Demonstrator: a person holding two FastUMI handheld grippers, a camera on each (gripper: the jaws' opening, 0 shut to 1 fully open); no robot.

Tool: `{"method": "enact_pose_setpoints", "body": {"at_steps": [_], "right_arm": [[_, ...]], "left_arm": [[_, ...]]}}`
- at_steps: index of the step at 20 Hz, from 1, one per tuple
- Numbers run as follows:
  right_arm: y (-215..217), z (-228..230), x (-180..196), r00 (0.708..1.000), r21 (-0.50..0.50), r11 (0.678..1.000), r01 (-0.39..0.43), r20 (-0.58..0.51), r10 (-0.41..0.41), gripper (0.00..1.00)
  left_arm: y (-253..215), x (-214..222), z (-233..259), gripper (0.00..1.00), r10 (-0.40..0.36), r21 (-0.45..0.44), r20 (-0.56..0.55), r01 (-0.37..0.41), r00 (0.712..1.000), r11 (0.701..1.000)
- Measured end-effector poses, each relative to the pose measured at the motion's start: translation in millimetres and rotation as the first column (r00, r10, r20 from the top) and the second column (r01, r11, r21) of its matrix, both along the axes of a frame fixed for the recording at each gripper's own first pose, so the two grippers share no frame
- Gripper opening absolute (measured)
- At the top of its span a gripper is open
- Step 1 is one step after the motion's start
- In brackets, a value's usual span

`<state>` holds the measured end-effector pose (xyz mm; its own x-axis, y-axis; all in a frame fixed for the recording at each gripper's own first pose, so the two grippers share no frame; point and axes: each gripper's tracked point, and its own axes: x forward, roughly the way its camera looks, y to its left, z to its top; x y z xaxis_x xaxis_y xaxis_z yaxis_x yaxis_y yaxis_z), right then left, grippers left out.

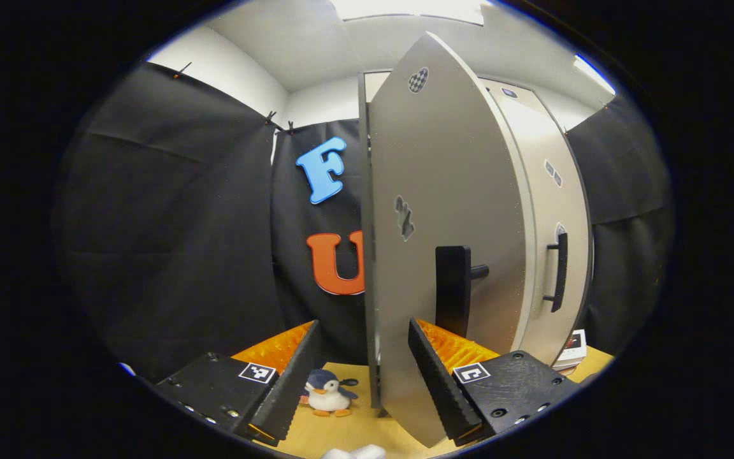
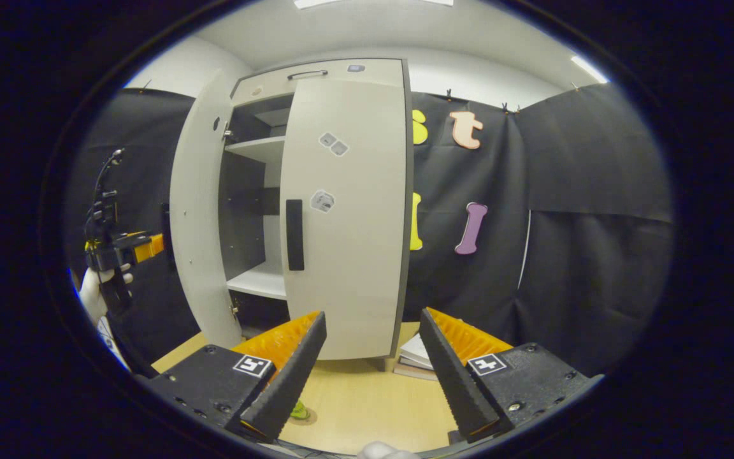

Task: Grasp the bottle in the cabinet with the left hand and place it on the coaster, then close the right door with the right hand and the left door with the left hand.

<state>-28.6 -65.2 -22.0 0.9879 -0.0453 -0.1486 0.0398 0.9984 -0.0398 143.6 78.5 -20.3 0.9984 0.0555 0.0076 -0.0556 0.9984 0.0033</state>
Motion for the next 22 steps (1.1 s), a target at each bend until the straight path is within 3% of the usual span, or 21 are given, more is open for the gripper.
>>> {"method": "enact_pose_setpoints", "body": {"at_steps": [2,3,12,22], "right_arm": [[-4,1,0,1.0,0.005,1.0,0.005,0.003,-0.005,0.97],[-5,1,0,1.0,0.008,1.0,0.009,0.004,-0.009,0.95],[3,7,2,1.0,0.032,0.999,0.011,0.026,-0.012,0.97],[28,14,7,0.998,0.034,0.999,-0.018,0.057,0.016,0.95]], "left_arm": [[-14,7,0,0.86,-0.021,-0.004,0.003,0.021,1.0,1.0],[-22,10,-3,0.96,-0.039,-0.007,-0.013,0.039,0.999,0.999],[-40,2,1,0.96,-0.077,-0.008,0.002,0.077,0.997,0.997],[-62,-47,-2,0.96,-0.112,-0.058,-0.01,0.111,0.994,0.992]]}}
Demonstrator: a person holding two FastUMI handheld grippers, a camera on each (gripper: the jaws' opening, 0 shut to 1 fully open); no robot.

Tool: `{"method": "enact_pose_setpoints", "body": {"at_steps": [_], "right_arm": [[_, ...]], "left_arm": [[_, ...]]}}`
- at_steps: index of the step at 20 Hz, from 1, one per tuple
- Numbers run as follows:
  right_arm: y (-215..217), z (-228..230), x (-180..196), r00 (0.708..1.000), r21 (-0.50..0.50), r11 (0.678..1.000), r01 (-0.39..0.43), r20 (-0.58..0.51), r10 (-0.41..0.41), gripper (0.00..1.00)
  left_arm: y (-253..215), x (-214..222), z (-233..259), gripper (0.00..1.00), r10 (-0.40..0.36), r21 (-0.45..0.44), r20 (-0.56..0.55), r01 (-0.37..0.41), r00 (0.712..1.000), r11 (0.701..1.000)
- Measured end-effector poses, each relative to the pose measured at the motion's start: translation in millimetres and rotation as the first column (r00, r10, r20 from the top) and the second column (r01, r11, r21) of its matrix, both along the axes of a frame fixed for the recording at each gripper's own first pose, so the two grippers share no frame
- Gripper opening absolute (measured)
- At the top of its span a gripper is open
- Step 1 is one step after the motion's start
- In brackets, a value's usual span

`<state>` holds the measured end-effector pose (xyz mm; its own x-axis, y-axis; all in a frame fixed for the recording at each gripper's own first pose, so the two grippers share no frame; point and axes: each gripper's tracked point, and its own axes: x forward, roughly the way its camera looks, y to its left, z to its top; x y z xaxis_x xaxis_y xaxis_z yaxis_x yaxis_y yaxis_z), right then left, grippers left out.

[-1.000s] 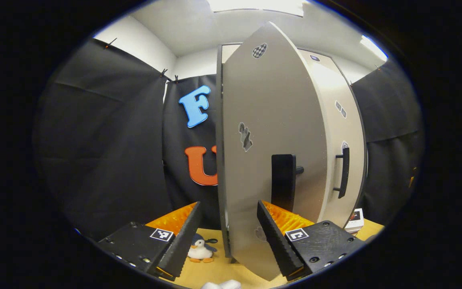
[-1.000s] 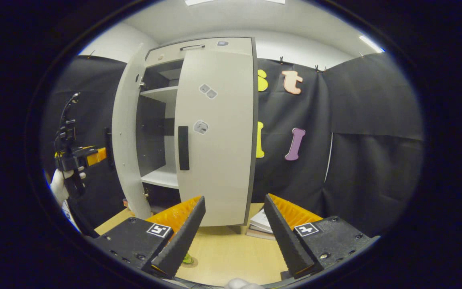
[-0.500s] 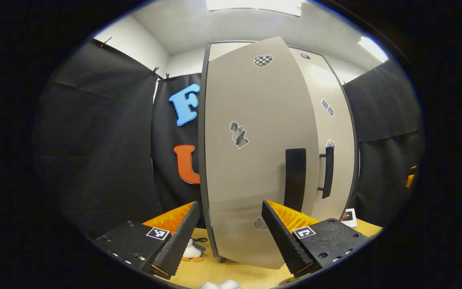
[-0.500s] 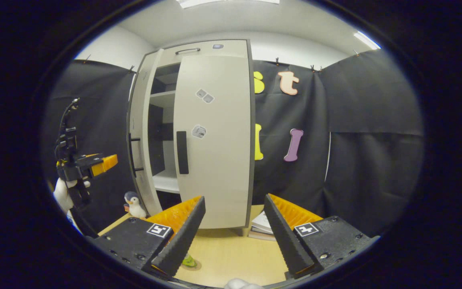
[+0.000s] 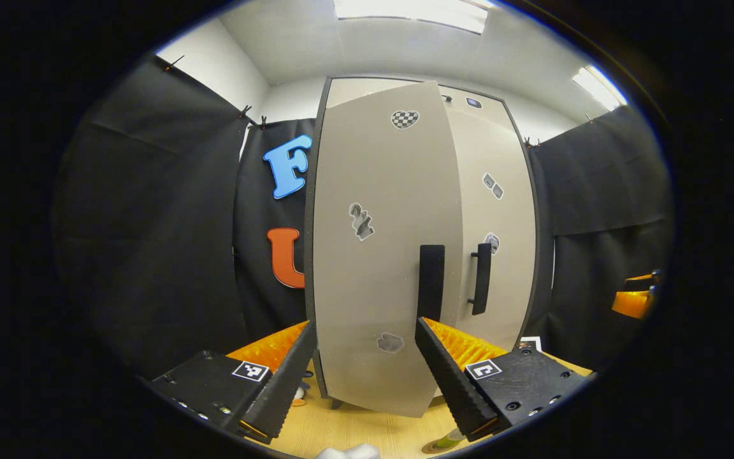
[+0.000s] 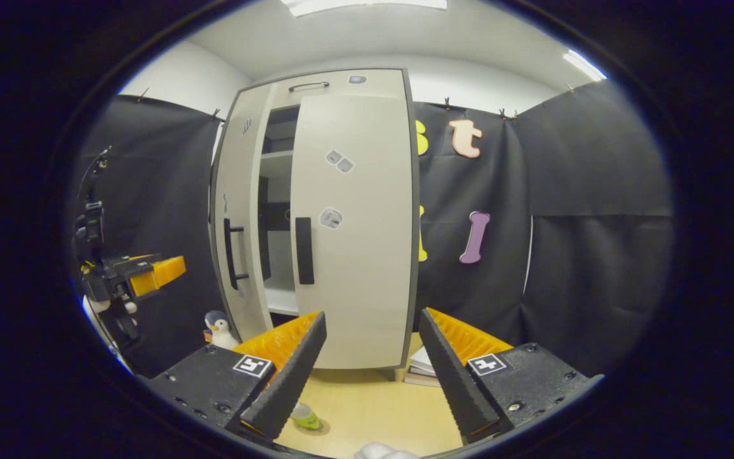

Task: Grasp the bottle in the cabinet with the left hand and place it on the coaster, then close the right door with the right hand and the left door with the left hand.

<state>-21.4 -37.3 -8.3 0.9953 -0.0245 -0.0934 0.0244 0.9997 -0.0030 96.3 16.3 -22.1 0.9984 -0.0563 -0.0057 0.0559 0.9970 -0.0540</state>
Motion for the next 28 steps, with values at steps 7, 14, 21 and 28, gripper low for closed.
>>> {"method": "enact_pose_setpoints", "body": {"at_steps": [7,14,21,28], "right_arm": [[11,-9,0,1.0,0.001,1.0,0.007,0.013,-0.007,0.95],[28,-31,0,1.0,0.015,1.0,0.001,-0.017,-0.001,0.95],[32,-23,-3,1.0,-0.006,1.0,-0.005,-0.01,0.005,0.97],[33,-22,-8,1.0,-0.016,1.0,-0.002,-0.013,0.001,0.95]], "left_arm": [[7,-39,-30,0.96,0.053,0.033,-0.044,-0.052,0.998,0.998],[-9,-62,-51,0.96,0.038,0.042,-0.061,-0.036,0.997,0.998],[-7,-55,-44,0.96,0.035,0.02,-0.04,-0.034,0.999,0.999],[-1,-53,-46,0.96,0.034,0.019,-0.054,-0.033,0.998,0.999]]}}
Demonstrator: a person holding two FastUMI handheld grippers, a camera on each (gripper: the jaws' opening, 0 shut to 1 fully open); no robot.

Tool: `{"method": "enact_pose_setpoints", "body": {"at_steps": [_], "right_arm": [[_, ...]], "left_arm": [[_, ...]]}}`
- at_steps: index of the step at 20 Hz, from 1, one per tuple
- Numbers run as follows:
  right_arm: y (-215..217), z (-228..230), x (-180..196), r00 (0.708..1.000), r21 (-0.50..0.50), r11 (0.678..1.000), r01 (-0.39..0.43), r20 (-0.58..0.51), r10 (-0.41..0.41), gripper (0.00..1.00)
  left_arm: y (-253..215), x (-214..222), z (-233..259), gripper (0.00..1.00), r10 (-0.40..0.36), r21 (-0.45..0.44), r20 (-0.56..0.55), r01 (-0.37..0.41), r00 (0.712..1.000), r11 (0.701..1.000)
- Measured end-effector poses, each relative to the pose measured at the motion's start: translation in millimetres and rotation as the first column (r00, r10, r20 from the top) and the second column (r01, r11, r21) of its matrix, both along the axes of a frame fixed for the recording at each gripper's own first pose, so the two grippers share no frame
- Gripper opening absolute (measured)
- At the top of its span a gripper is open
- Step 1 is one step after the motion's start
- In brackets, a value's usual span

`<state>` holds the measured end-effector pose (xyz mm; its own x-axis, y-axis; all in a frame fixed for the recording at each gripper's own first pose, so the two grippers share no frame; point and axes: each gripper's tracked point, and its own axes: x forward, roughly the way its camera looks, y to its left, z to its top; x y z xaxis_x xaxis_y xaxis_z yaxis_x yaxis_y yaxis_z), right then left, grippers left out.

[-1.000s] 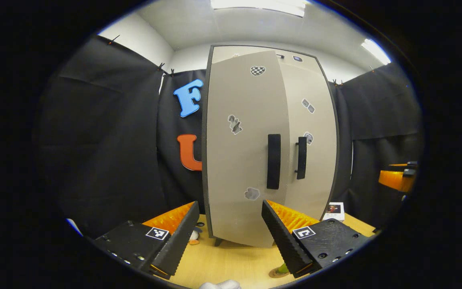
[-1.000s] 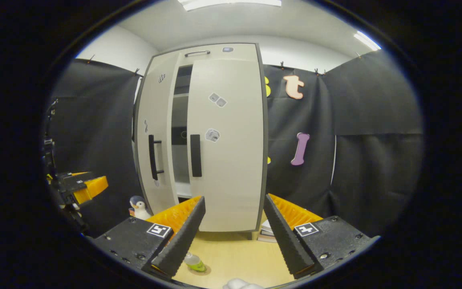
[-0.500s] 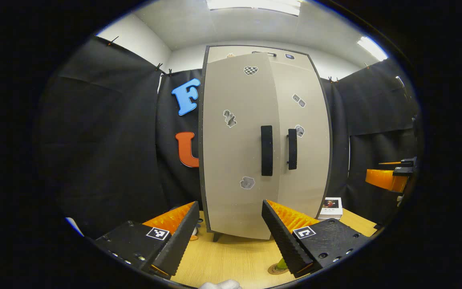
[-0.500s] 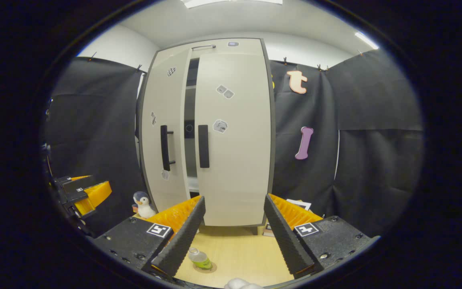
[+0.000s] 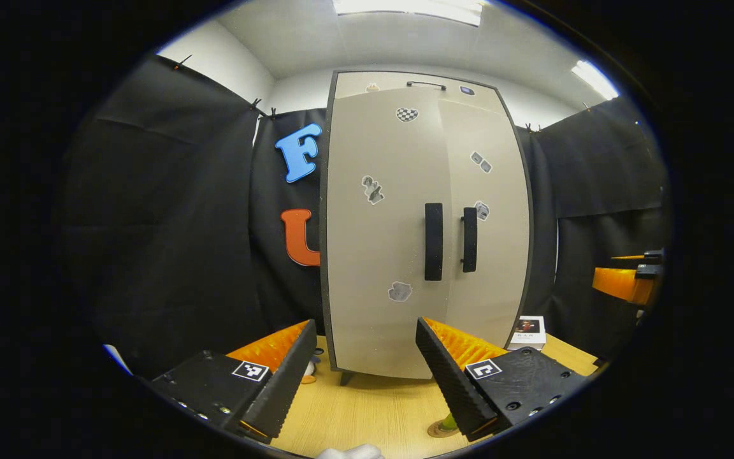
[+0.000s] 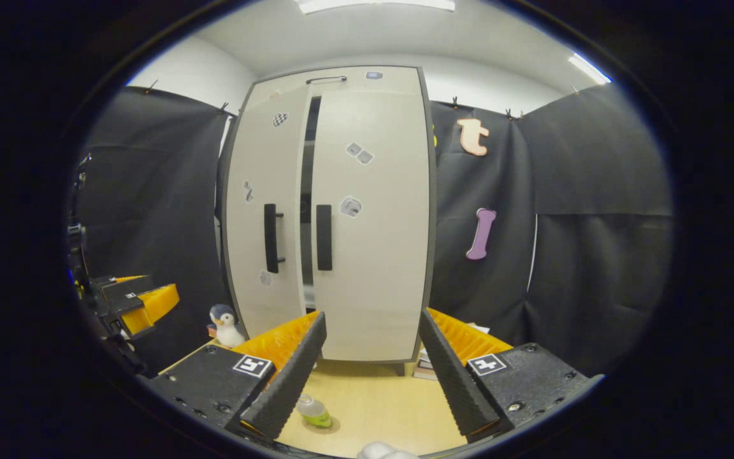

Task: Grasp the bottle in the cabinet with the left hand and place it on the coaster, then close the right door with the right hand and the left door with the left hand.

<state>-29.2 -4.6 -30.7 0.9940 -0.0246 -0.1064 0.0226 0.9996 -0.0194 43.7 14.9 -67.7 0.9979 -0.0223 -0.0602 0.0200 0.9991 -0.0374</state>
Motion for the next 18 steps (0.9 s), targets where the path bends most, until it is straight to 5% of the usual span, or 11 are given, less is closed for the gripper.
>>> {"method": "enact_pose_setpoints", "body": {"at_steps": [18], "right_arm": [[1.9,-3.2,6.0,1.0,0.009,1.0,0.017,0.001,-0.017,0.95]], "left_arm": [[-0.8,3.6,-5.8,0.96,-0.02,0.007,-0.017,0.02,1.0,1.0]]}}
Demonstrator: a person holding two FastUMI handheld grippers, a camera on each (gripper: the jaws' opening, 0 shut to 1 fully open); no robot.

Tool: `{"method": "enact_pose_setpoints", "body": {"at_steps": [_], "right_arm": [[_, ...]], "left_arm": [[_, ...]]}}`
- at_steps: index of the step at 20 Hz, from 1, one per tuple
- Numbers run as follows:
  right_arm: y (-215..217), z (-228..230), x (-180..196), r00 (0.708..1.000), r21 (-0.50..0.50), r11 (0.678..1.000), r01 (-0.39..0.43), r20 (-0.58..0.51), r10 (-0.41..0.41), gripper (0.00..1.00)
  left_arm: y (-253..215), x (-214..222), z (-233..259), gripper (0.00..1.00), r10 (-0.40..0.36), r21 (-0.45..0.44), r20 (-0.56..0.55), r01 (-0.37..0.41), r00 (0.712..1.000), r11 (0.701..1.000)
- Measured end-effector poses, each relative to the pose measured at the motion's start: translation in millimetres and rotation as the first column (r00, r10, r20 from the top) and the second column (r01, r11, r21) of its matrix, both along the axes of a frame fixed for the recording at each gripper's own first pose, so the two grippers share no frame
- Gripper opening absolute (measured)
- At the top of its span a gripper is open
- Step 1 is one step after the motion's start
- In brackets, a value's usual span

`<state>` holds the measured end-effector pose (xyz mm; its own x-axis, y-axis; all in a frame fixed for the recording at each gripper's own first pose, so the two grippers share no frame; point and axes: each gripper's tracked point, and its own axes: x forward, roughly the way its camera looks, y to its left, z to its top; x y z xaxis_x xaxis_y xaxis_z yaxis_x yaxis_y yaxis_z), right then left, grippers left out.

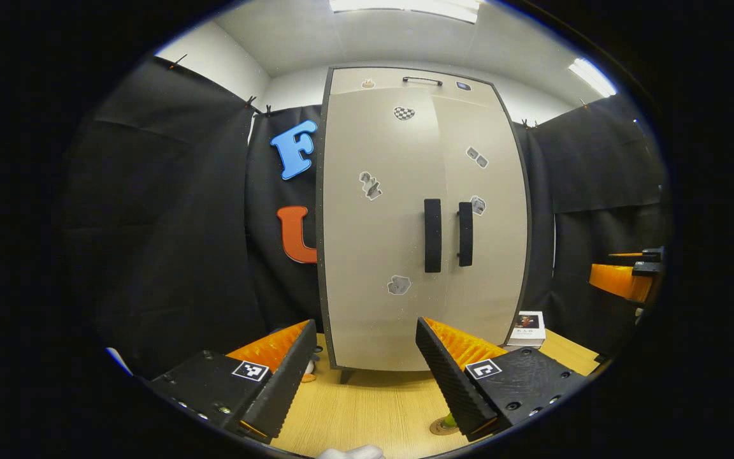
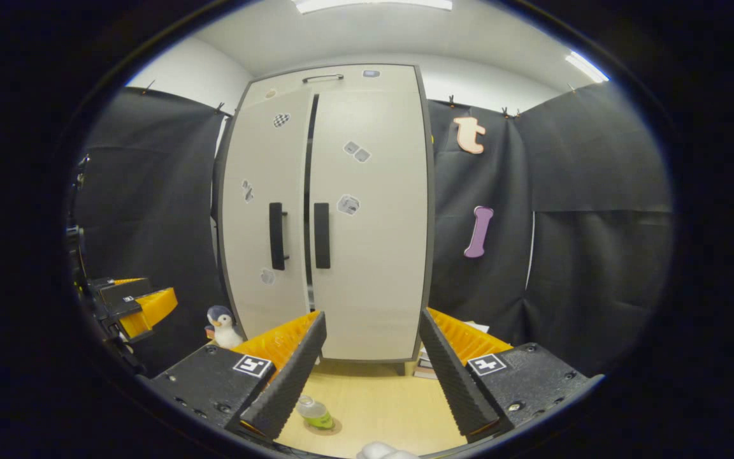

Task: Grasp the bottle in the cabinet with the left hand and place it on the coaster, then close the right door with the right hand and the left door with the left hand.

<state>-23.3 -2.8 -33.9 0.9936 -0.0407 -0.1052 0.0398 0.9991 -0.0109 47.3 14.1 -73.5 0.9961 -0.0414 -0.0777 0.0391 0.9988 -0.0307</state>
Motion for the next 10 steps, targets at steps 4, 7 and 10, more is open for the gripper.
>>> {"method": "enact_pose_setpoints", "body": {"at_steps": [4,7,10], "right_arm": [[2.2,0.4,0.8,1.0,-0.002,1.0,0.001,0.002,-0.001,0.95],[4.0,1.3,1.0,1.0,-0.006,1.0,-0.001,0.007,0.001,0.95],[5.9,2.2,1.4,1.0,-0.006,1.0,-0.002,0.01,0.002,0.95]], "left_arm": [[1.8,2.0,-1.2,0.96,-0.002,-0.001,-0.001,0.002,1.0,1.0],[3.6,2.8,0.2,0.96,0.0,-0.006,0.002,0.0,1.0,1.0],[5.2,3.0,-0.1,0.96,0.001,-0.006,0.005,-0.001,1.0,1.0]]}}
